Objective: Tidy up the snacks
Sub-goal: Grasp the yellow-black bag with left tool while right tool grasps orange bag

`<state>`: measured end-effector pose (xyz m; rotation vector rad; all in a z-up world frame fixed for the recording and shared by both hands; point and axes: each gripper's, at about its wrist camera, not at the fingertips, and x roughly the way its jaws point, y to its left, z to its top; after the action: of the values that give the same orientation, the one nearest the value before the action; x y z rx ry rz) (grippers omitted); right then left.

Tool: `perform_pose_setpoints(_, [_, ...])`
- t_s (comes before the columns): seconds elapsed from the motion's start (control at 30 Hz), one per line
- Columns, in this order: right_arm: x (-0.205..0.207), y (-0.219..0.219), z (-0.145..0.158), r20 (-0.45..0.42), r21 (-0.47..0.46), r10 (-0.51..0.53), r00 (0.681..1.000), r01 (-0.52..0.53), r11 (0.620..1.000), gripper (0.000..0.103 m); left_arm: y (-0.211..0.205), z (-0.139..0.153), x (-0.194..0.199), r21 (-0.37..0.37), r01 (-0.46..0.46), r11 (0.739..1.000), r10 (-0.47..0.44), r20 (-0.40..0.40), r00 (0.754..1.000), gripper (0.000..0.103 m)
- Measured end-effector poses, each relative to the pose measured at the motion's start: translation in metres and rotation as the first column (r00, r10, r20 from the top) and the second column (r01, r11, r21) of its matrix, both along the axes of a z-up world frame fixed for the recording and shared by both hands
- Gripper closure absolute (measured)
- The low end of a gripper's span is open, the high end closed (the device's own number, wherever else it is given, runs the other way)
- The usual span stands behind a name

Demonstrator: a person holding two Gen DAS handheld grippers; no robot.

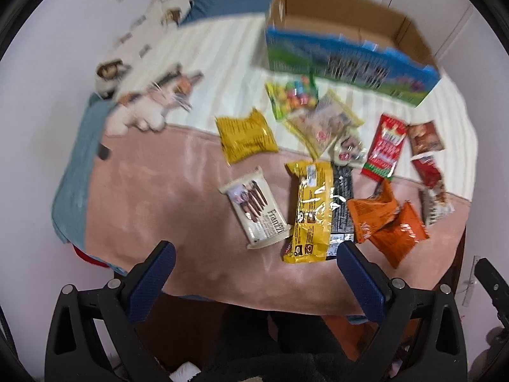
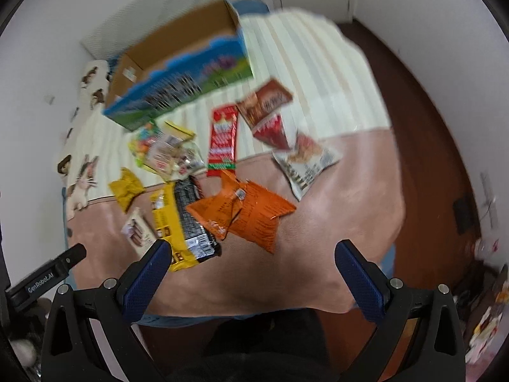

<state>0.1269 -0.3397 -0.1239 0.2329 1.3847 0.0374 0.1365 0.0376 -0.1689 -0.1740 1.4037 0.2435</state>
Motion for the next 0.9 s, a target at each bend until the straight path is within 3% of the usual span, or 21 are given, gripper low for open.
perform_pose_setpoints(0.27, [0.045,-0.002,-0.131,-0.185,0.018,-0.089,0.979,0.094,0.995,0.002,-0.016,-0.101,0.050,-0.164,-0.025,0.986,-0.003,-0.170,0.985,0.000])
perform_pose_setpoints(0.47, [0.056,0.003,-0.196,-0.251,0.058,-0.126,0.960,0.145,0.988,0.020,-0.040,-0.151,0.068,-0.199,-0.013,0.980,-0.038,-0.252,0.967,0.000])
perform_pose_setpoints(0.67, [0.055,0.012,-0.219,-0.238,0.019,-0.122,0.964,0.130,0.991,0.022,-0.068,-0.182,0.072,-0.171,0.040,0.984,-0.089,-0.290,0.953,0.000])
perform_pose_setpoints(0.77, [0.055,0.016,-0.222,-0.239,-0.005,-0.078,0.968,0.079,0.997,0.036,-0.079,-0.183,0.075,-0.164,0.063,0.985,-0.106,-0.272,0.956,0.000])
perform_pose_setpoints(0.8, [0.054,0.015,-0.222,-0.241,-0.011,-0.063,0.969,0.062,0.998,0.045,-0.081,-0.183,0.074,-0.159,0.066,0.985,-0.107,-0.268,0.957,0.000])
perform_pose_setpoints(0.9, [0.050,0.008,-0.220,-0.250,0.001,-0.014,0.968,0.015,1.000,0.049,-0.078,-0.189,0.068,-0.164,0.080,0.983,-0.117,-0.225,0.967,0.010])
